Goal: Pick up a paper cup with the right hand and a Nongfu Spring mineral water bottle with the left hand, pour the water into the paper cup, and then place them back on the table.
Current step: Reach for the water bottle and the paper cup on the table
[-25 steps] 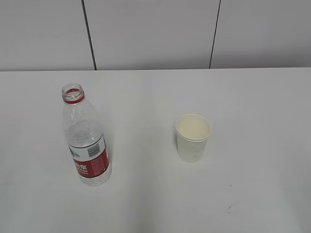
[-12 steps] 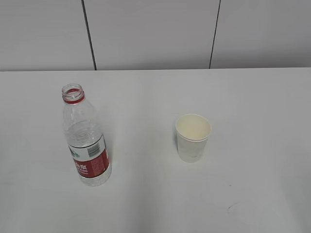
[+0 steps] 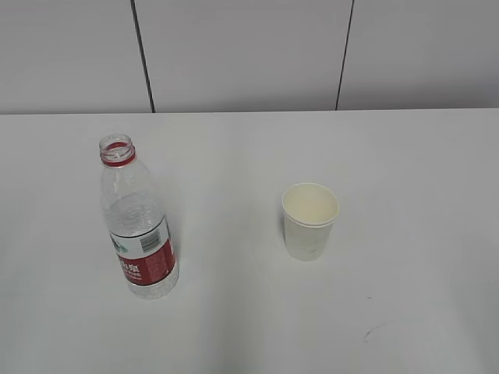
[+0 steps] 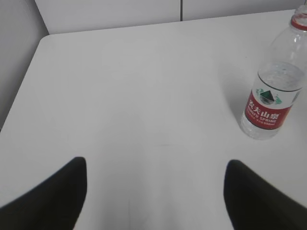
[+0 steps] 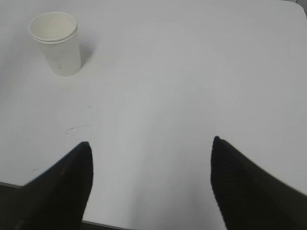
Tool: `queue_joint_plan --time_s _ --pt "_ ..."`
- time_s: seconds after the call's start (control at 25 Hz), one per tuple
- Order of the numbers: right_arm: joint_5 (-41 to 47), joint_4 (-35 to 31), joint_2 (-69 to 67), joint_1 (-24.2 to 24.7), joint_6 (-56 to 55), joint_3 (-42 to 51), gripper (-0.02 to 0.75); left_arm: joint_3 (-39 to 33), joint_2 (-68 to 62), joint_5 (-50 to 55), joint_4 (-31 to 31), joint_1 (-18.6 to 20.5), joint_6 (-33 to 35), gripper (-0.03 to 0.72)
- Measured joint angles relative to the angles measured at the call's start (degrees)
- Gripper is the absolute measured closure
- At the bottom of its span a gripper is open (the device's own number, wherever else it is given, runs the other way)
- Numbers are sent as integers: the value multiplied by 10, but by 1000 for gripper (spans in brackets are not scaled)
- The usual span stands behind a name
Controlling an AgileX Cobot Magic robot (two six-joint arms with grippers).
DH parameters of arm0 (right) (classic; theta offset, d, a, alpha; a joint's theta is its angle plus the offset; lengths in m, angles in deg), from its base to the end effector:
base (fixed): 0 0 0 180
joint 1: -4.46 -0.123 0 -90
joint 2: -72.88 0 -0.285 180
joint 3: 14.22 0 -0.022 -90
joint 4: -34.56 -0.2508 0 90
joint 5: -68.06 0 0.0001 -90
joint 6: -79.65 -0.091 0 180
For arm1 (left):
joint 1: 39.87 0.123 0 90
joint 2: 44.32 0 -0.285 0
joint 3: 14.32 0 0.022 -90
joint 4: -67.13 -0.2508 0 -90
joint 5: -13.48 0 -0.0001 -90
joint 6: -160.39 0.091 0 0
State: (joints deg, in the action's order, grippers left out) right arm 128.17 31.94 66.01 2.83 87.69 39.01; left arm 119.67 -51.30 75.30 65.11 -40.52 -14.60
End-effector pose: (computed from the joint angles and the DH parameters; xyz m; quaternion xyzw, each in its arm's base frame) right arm 0.0019 0.0037 0.2554 -0.0731 0.8636 -0.0050 0.4988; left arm -0.0133 0.0030 0.2879 0.0402 0.8414 0.0381 0.5376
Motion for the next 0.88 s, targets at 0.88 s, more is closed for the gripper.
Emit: queue_joint_plan --time_s 0.88 --pt "-169 7 0 0 0 -11 174 11 0 -236 44 0 0 161"
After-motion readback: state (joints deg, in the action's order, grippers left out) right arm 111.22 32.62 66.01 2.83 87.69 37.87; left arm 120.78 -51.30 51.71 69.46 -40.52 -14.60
